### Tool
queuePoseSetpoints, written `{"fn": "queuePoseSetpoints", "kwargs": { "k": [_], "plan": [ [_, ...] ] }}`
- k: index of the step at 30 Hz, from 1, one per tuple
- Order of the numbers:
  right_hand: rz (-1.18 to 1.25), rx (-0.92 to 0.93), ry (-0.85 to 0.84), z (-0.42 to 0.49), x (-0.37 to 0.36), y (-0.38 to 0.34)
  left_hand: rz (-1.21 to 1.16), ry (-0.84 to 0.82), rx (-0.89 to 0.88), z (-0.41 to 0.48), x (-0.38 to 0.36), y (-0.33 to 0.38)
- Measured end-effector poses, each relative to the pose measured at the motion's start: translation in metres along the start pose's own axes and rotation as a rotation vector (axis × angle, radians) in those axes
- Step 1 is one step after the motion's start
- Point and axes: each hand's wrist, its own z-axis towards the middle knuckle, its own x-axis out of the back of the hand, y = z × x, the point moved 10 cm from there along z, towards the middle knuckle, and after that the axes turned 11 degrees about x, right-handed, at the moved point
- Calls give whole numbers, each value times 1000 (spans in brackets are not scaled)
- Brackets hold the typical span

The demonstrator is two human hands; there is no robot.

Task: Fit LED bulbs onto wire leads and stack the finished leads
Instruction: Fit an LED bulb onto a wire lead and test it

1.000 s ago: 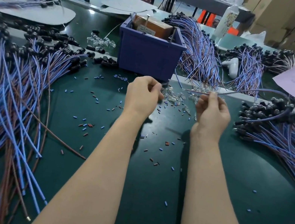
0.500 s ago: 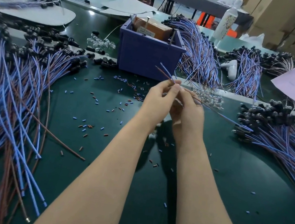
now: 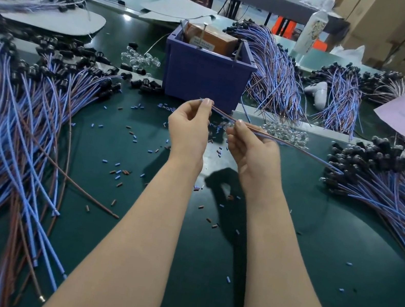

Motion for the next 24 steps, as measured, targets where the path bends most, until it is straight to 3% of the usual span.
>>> {"fn": "queuePoseSetpoints", "kwargs": {
  "k": [5, 8, 10, 15, 18, 20, 22, 24],
  "plan": [
    [3, -11, 36, 0, 4, 1, -94, 62, 47, 0, 7, -5],
    [103, -18, 190, 2, 26, -3, -240, 174, 69, 12, 33, 0],
    [167, -30, 247, 1, 33, -2, -195, 198, 54, 14, 37, 2],
    [176, -55, 185, -2, 10, 9, 338, 78, -130, 0, -1, 6],
    [192, -97, 165, -3, 3, 16, 460, -150, -143, -10, -29, 1],
    [216, -136, 136, -5, -3, 23, 480, -245, -130, -14, -40, -5],
    [167, -171, 97, -8, -8, 27, 368, -235, -134, -14, -38, -2],
    [-116, -103, -27, -9, -13, 17, 194, -124, -122, -7, -20, 6]
  ]
}}
